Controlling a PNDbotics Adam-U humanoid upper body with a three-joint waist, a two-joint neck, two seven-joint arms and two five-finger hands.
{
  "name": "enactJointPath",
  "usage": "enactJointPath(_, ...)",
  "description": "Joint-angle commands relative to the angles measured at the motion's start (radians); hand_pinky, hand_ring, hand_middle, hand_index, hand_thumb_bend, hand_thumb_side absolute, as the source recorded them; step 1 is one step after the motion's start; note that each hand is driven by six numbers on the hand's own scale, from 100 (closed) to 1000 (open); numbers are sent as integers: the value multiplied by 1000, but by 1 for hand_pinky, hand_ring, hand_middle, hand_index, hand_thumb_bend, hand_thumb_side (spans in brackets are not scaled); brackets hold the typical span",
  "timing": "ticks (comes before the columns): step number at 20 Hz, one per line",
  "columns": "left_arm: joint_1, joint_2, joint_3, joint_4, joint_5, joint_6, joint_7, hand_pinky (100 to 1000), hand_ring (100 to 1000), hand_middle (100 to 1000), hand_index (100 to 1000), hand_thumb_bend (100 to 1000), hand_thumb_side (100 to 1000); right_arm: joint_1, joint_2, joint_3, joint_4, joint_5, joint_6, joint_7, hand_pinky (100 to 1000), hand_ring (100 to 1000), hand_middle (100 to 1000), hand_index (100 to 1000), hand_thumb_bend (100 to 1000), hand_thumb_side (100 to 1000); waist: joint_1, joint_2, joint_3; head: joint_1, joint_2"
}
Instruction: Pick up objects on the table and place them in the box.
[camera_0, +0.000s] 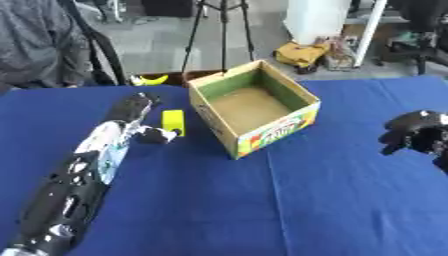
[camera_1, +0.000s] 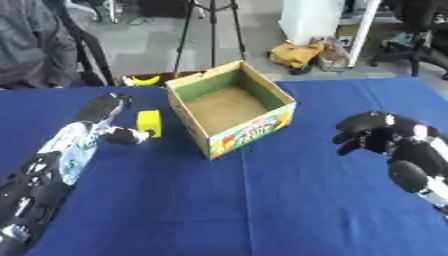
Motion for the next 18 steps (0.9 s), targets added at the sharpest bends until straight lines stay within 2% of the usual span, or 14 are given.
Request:
enactJointPath(1,-29,29,12,-18,-13,1,8,724,706,734,848,566,468,-16,-17,-4,-20,11,-2,5,652,728,736,760,567,612,0,-10,-5,6,-16)
enactJointPath(18,-18,32,20,-3,-42,12,30,750,743,774,885,554,414,-26,-20,-4,-25,35,-2,10,650,729,737,759,567,617,23,26,-32,12,-38)
